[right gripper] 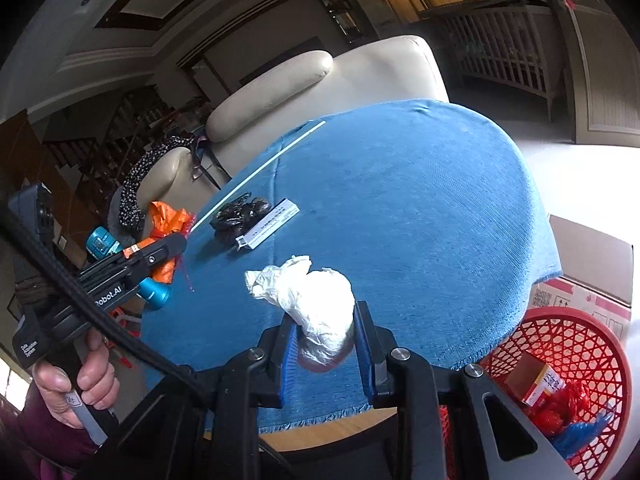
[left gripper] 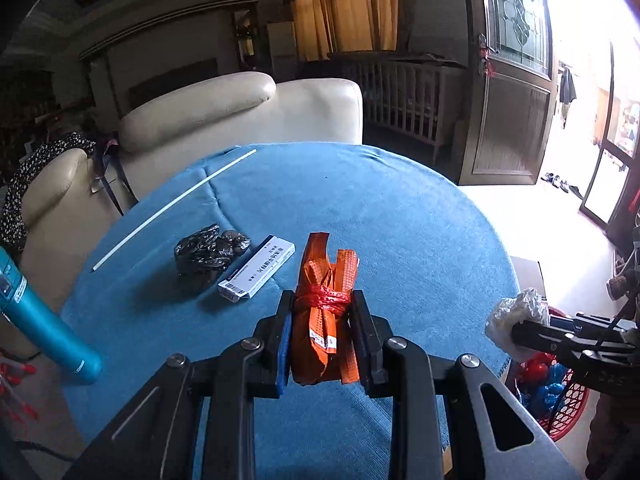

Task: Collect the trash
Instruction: 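Lift the orange bundle with the left gripper while the right carries the tissue toward the basket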

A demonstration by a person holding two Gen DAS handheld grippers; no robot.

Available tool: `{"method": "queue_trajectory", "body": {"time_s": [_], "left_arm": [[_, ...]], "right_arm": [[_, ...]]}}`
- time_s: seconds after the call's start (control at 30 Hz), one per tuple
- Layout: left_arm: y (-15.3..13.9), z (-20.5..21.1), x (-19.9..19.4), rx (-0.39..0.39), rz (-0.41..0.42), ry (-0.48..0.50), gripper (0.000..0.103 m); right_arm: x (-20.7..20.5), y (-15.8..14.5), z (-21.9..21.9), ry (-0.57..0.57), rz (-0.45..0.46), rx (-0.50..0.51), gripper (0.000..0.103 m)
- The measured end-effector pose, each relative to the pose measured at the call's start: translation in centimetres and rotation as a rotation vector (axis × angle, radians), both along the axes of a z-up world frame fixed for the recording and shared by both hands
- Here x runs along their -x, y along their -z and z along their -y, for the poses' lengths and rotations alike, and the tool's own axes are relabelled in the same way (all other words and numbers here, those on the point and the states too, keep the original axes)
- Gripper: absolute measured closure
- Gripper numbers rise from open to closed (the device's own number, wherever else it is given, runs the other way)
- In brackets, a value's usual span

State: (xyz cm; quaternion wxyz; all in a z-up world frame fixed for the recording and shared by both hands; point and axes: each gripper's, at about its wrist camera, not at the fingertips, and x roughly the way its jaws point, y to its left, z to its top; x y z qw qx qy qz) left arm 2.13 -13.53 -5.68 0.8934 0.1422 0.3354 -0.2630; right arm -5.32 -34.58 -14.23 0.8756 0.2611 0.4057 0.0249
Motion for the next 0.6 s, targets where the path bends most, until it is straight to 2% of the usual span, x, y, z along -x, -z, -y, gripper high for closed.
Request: {"method": "queue_trajectory", "body": {"time_s": [0.6], "left_arm": [[-1.0, -0.8, 1.8, 0.015, 0.036, 0.004, 0.075]], "right_arm": [[0.9, -1.5, -1.1, -0.029, 0.029, 0.035, 0.075]]}}
